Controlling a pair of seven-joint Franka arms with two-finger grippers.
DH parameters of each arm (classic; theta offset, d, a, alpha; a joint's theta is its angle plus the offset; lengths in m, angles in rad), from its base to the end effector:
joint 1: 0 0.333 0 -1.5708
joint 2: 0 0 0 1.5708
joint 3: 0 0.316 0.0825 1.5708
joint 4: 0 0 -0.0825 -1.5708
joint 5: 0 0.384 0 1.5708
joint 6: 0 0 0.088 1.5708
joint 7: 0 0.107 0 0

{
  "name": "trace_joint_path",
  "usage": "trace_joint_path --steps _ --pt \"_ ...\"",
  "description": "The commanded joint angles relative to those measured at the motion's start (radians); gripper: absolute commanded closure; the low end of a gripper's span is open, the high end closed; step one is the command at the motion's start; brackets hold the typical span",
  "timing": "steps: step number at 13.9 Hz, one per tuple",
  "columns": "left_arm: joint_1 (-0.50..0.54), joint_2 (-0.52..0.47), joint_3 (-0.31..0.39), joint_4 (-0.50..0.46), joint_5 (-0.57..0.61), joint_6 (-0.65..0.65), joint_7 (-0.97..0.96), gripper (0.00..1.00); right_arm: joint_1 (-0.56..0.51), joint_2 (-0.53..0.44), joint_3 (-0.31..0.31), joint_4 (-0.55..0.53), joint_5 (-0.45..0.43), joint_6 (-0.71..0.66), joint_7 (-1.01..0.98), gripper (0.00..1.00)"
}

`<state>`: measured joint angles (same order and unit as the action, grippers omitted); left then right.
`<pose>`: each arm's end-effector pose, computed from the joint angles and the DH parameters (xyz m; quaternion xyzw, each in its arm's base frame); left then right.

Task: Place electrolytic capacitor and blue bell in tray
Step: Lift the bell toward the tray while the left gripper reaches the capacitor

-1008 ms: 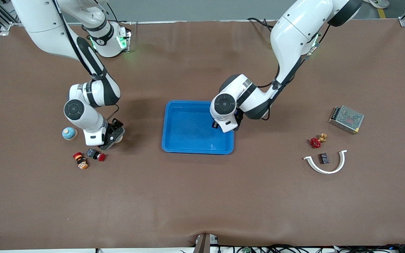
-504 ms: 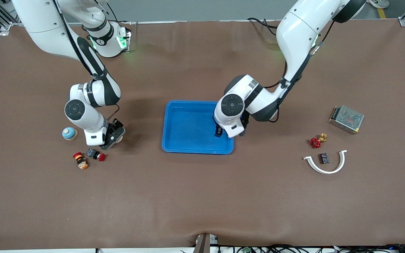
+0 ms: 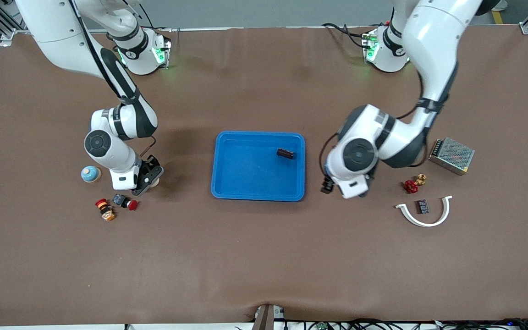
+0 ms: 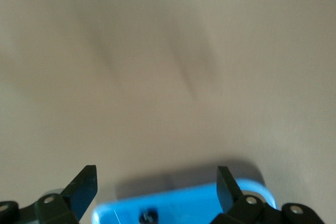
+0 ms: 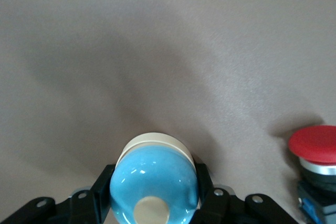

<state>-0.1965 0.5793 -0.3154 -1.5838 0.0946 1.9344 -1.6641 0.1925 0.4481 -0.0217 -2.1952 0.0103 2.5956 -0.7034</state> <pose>0.5990 -0.2986 0.2972 -0.8367 -0.5368 0.0860 0.0671 0.5422 0.0930 0.1732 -0.9072 -0.4200 0.0235 0.0042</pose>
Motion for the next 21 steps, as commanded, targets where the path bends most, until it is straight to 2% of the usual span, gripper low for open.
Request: trace_joint_path --steps 1,4,6,10,12,15,21 --pt "0.08 -0.019 -0.001 -0.019 0.04 -0.028 0.151 0.0 0.024 -0.051 0.005 0.04 -0.009 -0.142 0.056 0.59" --pt "0.163 -0.003 -0.001 -0.025 0.083 -0.032 0.346 0.0 0.091 -0.115 0.006 0.098 -0.006 -0.328 0.223 0.59" --pt "0.222 0.011 -0.002 -0.022 0.138 -0.031 0.414 0.0 0.174 -0.141 0.006 0.126 0.002 -0.405 0.394 0.59" --pt "0.298 0.056 -0.002 -0.018 0.249 0.015 0.523 0.0 0.384 -0.146 0.008 0.161 0.004 -0.411 0.775 0.59" --pt "0.319 0.071 -0.001 -0.015 0.26 0.056 0.578 0.0 0.454 -0.137 0.008 0.19 0.014 -0.402 0.896 0.59" --pt "0.359 0.079 -0.001 -0.01 0.26 0.074 0.697 0.0 0.527 -0.102 0.005 0.241 0.089 -0.385 0.937 0.59" --pt "0.414 0.114 -0.001 -0.01 0.277 0.141 0.888 0.0 0.538 -0.013 0.003 0.282 0.071 -0.328 0.934 0.59"
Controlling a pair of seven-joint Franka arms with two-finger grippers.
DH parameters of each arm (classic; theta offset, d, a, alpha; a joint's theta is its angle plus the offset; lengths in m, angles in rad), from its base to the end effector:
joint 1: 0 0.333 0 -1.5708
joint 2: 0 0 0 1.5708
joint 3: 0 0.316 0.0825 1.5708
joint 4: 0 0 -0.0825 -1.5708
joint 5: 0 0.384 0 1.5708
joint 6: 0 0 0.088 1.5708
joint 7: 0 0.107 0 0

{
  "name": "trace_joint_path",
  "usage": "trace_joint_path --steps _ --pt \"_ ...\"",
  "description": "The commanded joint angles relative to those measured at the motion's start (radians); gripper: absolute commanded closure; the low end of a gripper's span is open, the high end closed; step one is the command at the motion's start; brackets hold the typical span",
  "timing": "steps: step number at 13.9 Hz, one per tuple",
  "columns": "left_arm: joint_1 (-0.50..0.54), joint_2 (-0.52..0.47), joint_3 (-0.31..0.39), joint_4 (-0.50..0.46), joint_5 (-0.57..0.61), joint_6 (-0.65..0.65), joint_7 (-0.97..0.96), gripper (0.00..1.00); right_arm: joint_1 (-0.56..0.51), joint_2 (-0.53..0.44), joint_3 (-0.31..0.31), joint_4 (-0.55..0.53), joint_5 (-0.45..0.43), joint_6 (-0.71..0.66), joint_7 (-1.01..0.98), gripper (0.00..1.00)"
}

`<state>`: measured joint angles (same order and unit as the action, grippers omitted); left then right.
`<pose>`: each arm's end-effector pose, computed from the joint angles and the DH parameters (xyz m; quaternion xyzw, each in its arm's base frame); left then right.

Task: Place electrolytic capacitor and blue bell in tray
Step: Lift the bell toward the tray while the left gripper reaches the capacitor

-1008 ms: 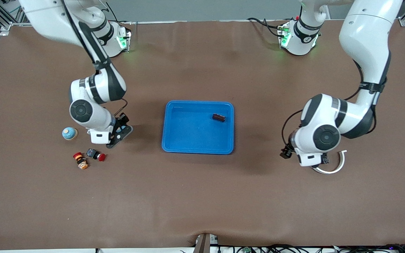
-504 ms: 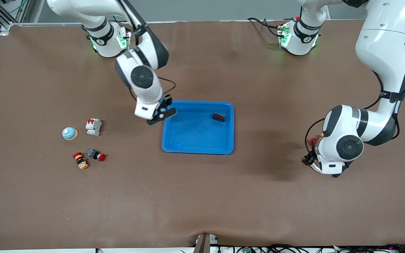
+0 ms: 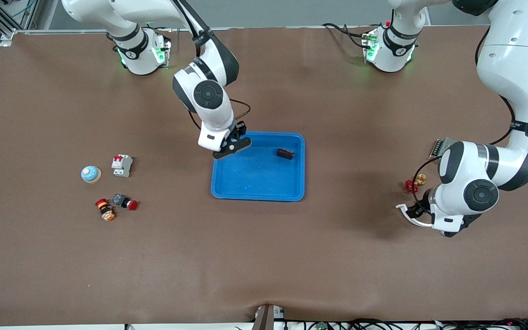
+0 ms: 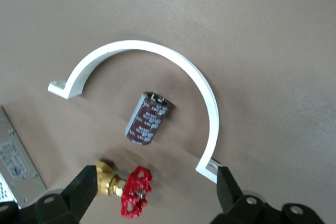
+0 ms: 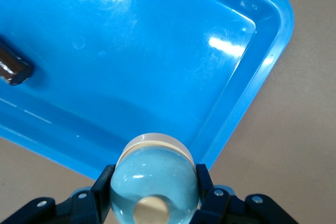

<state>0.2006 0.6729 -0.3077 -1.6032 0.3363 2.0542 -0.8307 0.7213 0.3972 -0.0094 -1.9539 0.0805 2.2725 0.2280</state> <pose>0.6734 -0.0297 0.2352 -0.9528 -0.2866 0.0607 0.0792 0.4594 0.3993 0.2675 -0.9758 -0.2131 0.0476 0.0071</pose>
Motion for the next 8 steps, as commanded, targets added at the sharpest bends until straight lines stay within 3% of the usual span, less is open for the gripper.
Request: trace_joint_path --steps 1,8 --pt "0.019 0.028 -0.008 0.009 0.044 0.027 0.079 0.0 0.007 0.043 -0.011 0.046 0.001 -0.005 0.002 0.59" --pt "0.066 0.059 -0.002 0.003 0.052 0.043 0.242 0.03 0.026 0.141 -0.007 0.046 0.018 0.097 0.007 0.59"
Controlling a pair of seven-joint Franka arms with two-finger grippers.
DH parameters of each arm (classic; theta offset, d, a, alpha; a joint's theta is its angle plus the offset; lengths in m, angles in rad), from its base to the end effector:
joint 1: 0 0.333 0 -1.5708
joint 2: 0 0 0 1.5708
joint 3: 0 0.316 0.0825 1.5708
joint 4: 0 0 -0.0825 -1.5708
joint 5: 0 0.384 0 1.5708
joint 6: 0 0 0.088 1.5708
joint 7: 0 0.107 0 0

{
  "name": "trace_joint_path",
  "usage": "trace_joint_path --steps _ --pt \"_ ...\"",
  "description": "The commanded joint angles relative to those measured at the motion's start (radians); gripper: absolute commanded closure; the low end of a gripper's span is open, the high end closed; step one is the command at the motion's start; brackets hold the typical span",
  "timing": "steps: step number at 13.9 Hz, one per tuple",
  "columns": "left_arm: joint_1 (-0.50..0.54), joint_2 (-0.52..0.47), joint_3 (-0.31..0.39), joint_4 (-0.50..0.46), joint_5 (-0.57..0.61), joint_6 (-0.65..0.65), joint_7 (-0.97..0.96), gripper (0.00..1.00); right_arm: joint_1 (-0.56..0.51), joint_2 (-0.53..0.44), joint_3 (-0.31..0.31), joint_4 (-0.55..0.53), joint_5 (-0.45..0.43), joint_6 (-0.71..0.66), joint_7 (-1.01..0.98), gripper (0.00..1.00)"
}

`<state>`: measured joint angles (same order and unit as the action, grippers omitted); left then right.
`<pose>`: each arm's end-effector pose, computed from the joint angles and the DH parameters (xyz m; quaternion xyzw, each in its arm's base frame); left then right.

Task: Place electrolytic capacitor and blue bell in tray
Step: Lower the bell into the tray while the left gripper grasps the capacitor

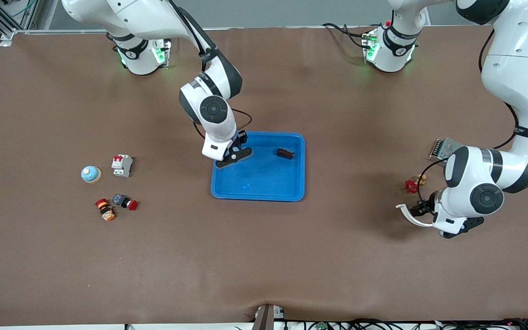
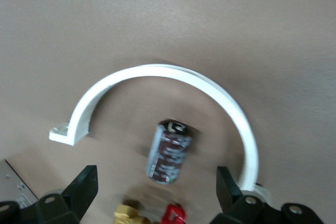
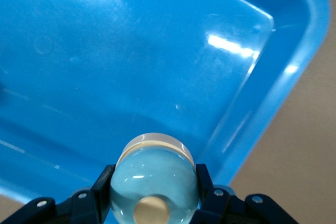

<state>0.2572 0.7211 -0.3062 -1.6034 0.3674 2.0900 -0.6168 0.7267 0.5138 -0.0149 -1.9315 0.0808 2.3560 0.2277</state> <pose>0.6732 0.0084 0.2059 -0.9741 -0.2004 0.0738 0.0744 0.4647 0.4027 0.2116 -0.9762 -0.2111 0.0503 0.0009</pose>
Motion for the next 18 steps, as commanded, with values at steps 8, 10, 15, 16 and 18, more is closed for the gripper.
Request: trace_joint_path --steps 8,10,15,16,18 --pt "0.008 0.057 -0.005 0.005 0.018 0.045 0.034 0.38 0.036 0.048 -0.002 0.025 0.019 0.035 0.012 0.55" --pt "0.005 0.055 -0.005 0.008 0.015 0.045 0.032 0.66 0.036 0.048 -0.002 0.025 0.017 0.037 0.01 0.51" --pt "0.004 0.031 -0.02 0.005 0.004 0.03 0.028 1.0 0.037 0.049 -0.002 0.023 0.016 0.034 0.009 0.0" --pt "0.0 0.021 -0.033 0.007 0.002 0.009 0.022 1.0 0.033 0.045 -0.002 0.023 0.016 0.022 0.009 0.0" --pt "0.01 0.005 -0.071 0.013 -0.001 -0.028 0.012 1.0 0.03 0.003 -0.002 0.023 0.016 -0.027 0.005 0.0"
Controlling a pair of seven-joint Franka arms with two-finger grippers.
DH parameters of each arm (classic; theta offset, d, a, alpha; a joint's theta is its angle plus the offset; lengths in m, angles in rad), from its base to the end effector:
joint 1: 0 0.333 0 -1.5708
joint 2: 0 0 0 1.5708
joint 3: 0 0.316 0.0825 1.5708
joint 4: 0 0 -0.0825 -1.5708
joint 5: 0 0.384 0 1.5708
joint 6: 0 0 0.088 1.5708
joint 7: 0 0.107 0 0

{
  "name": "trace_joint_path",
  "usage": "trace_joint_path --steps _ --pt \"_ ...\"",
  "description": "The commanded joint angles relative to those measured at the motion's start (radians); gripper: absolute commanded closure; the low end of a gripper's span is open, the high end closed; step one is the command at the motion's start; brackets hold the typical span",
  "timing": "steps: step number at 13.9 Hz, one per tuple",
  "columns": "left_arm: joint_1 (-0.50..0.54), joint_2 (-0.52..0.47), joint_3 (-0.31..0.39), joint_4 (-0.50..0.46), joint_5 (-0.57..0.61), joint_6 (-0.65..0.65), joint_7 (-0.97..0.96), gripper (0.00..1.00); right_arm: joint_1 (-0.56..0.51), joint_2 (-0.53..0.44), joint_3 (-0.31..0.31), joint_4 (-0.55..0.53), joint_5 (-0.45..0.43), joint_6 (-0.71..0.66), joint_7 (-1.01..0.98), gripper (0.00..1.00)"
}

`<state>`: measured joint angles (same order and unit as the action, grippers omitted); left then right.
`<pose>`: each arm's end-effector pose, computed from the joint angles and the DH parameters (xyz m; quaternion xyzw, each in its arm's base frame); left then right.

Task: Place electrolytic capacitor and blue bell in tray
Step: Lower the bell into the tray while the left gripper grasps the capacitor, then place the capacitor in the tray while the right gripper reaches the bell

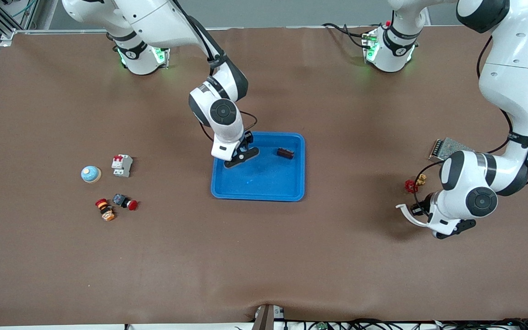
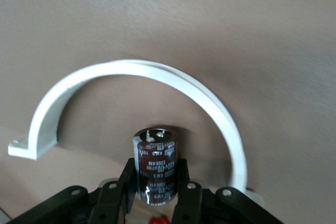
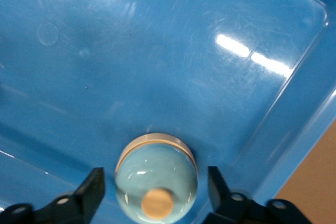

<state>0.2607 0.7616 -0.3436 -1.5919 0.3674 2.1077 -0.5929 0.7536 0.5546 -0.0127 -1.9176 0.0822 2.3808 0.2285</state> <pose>0.6745 -0.0120 0.1897 -0.9796 -0.1760 0.0795 0.0559 0.4548 0.4175 0.1937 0.9733 0.2237 -0.0513 0.0004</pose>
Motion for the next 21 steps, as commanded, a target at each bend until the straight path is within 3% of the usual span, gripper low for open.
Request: trace_joint_path --steps 1,6,9,11,14,17,21 --pt "0.002 -0.044 -0.04 0.001 -0.011 -0.057 -0.021 1.0 0.001 -0.057 -0.004 0.009 0.014 -0.08 0.002 0.0" --pt "-0.015 -0.085 -0.096 0.009 -0.016 -0.11 -0.115 1.0 -0.065 -0.172 -0.013 -0.007 0.004 -0.267 -0.145 0.0" --pt "-0.017 -0.085 -0.172 0.019 -0.016 -0.135 -0.252 1.0 -0.138 -0.263 -0.015 -0.104 -0.005 -0.291 -0.302 0.0" --pt "-0.023 -0.082 -0.224 0.021 -0.016 -0.137 -0.345 1.0 -0.157 -0.321 -0.016 -0.174 -0.112 -0.288 -0.325 0.0" --pt "-0.078 -0.079 -0.262 0.021 -0.025 -0.137 -0.502 1.0 -0.206 -0.377 -0.015 -0.28 -0.252 -0.229 -0.345 0.0" --pt "-0.167 -0.065 -0.262 0.021 -0.07 -0.124 -0.651 1.0 -0.324 -0.381 -0.015 -0.311 -0.257 -0.183 -0.554 0.0" --pt "-0.274 -0.042 -0.261 0.023 -0.122 -0.054 -0.827 1.0 -0.425 -0.371 -0.015 -0.371 -0.257 -0.003 -0.725 0.0"
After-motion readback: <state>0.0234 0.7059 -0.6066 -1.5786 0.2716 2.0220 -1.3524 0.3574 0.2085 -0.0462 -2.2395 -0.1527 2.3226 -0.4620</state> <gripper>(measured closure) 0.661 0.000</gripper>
